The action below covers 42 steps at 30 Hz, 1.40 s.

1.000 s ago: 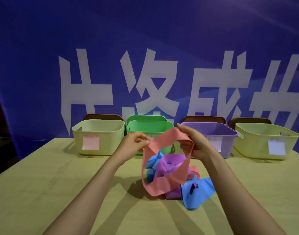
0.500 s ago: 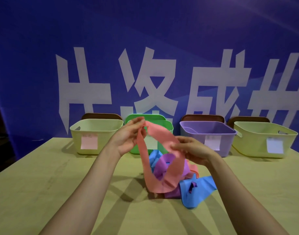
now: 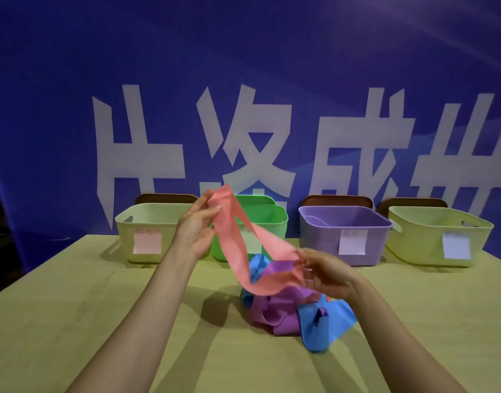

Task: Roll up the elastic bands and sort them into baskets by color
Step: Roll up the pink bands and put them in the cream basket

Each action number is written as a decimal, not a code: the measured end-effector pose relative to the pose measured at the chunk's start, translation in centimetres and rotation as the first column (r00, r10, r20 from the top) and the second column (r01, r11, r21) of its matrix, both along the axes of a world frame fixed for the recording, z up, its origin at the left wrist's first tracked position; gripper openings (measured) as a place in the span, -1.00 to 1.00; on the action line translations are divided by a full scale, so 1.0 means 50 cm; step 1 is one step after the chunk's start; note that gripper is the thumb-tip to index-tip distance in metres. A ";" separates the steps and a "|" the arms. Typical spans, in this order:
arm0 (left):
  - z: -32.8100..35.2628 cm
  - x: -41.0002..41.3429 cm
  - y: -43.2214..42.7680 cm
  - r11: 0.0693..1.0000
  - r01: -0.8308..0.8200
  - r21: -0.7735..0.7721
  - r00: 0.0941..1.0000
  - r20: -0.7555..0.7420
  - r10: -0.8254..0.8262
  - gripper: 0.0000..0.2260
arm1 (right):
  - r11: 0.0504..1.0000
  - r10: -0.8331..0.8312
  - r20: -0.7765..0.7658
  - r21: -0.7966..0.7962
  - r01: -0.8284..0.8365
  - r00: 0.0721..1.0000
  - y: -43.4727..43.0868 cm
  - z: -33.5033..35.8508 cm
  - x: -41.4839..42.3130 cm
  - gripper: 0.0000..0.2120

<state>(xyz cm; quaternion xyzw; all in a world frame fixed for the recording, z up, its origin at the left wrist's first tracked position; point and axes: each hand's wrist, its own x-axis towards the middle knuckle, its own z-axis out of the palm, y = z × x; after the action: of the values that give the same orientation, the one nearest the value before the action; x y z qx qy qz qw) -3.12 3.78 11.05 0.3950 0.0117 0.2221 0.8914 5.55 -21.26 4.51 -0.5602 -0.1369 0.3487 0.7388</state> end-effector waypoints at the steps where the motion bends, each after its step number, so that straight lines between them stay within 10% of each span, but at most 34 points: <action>1: -0.003 -0.001 0.000 1.000 0.002 0.008 1.000 -0.021 -0.001 -0.68 | 0.991 -0.050 -0.104 0.121 0.062 0.993 0.002 0.003 0.006 -0.88; 5: -0.023 0.002 -0.005 0.997 0.075 -0.014 0.996 -0.050 -0.076 -0.70 | 0.968 -0.145 -0.182 0.176 0.177 0.973 0.001 0.002 0.020 -0.69; 12: -0.017 -0.015 -0.040 0.963 -0.045 0.265 0.996 -0.065 0.065 -0.79 | 0.922 -0.086 0.202 -0.355 0.155 0.976 0.000 0.001 -0.013 -0.66; 19: 0.010 -0.044 -0.112 0.694 -0.138 0.706 0.989 0.067 0.129 -0.91 | 0.367 0.567 0.545 -0.838 0.403 0.618 0.029 0.058 -0.061 -0.63; 23: 0.023 -0.050 -0.124 0.653 -0.188 0.733 0.981 0.106 0.163 -0.89 | 0.751 0.130 0.815 -0.453 0.480 0.565 0.037 0.105 -0.081 -0.69; 26: 0.038 -0.064 -0.136 0.737 -0.132 0.662 0.991 0.083 0.103 -0.93 | 0.977 -0.136 0.692 -0.023 0.210 0.709 0.033 0.149 -0.109 -0.70; 29: 0.050 -0.078 -0.143 0.783 -0.116 0.611 0.993 0.096 0.072 -0.94 | 0.995 -0.063 0.722 -0.004 0.095 0.689 0.034 0.177 -0.134 -0.70; 33: 0.059 -0.094 -0.154 0.806 -0.121 0.579 0.992 0.100 0.077 -0.94 | 0.900 0.055 0.828 -0.284 0.332 0.558 0.035 0.155 -0.133 -0.60; 37: 0.052 -0.096 -0.155 0.872 -0.089 0.482 0.996 0.054 0.072 -0.92 | 0.722 0.325 0.695 -0.620 0.307 0.641 0.045 0.057 -0.148 -0.46; 42: 0.023 -0.092 -0.130 0.956 -0.090 0.278 0.996 0.022 0.087 -0.98 | 0.696 0.222 0.684 -0.610 0.378 0.695 0.081 -0.087 -0.146 -0.78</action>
<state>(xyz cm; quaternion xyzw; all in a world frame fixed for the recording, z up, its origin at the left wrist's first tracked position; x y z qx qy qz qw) -7.71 -2.72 12.22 0.5146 -0.0062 0.2628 0.8162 -1.77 -17.23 0.18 -0.8954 -0.2397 0.0924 0.3637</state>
